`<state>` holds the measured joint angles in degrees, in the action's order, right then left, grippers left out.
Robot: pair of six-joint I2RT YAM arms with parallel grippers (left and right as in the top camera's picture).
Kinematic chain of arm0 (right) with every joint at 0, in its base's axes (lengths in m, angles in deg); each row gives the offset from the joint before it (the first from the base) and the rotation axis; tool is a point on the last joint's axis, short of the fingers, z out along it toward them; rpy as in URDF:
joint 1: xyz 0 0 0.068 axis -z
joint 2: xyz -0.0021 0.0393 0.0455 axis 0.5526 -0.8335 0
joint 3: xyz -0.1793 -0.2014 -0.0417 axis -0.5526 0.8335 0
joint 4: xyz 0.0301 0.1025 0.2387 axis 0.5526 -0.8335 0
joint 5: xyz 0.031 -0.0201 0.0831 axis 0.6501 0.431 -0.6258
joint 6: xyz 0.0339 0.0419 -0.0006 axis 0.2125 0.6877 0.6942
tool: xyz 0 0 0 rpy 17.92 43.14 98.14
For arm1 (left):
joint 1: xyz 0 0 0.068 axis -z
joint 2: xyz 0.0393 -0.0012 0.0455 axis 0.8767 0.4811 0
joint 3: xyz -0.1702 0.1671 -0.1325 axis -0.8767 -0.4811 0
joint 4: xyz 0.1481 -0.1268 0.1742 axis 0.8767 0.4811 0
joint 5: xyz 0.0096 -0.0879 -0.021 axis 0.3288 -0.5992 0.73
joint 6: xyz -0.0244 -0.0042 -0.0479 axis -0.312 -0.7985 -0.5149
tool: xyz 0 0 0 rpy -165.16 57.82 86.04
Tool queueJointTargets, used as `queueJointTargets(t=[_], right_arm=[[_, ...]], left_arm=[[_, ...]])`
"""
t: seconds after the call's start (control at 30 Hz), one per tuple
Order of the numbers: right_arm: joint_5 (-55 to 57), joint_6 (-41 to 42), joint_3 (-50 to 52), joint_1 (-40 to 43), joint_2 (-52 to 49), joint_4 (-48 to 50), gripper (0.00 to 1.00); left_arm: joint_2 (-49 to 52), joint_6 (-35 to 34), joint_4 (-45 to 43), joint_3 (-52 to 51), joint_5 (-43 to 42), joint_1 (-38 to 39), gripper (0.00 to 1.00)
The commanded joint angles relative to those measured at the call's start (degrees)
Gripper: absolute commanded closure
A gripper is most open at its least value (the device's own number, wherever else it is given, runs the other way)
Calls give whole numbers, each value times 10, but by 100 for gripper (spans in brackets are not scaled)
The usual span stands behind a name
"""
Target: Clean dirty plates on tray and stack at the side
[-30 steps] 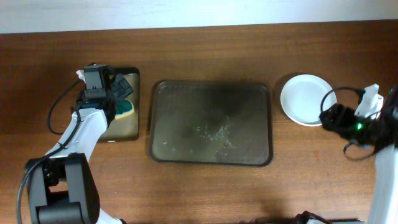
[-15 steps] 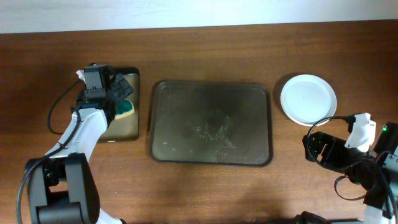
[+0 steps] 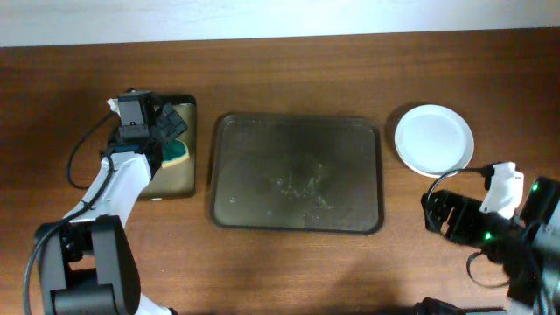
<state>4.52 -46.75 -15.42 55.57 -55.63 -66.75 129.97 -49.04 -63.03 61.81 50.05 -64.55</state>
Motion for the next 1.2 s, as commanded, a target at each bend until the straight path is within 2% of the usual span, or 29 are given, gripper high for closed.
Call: queueJointTargets(t=[0.0, 0.1, 0.2, 0.37, 0.6, 0.67, 0.83, 1.0, 1.17], right_arm=[[88, -6, -1, -72, 75, 19, 2], [152, -6, 0, -143, 128, 28, 2], [162, -6, 17, -206, 189, 72, 2], [142, -8, 87, -217, 227, 148, 2], [45, -8, 397, -219, 419, 477, 2], [45, -8, 455, -231, 460, 533, 2], [47, -8, 530, -244, 463, 641, 2], [110, -8, 570, -240, 463, 667, 1], [111, -8, 614, -230, 463, 689, 2]], left_arm=[[-12, 5, -1, 2, -2, -2, 0], [-12, 5, -1, 2, -2, -2, 1], [-12, 6, -1, 2, -2, -2, 1], [-12, 5, -1, 2, -2, -2, 1], [-12, 5, -1, 2, -2, -2, 1], [-12, 5, -1, 2, -2, -2, 1], [-12, 5, -1, 2, -2, -2, 0], [-12, 5, -1, 2, -2, -2, 0], [-12, 5, -1, 2, -2, -2, 1]])
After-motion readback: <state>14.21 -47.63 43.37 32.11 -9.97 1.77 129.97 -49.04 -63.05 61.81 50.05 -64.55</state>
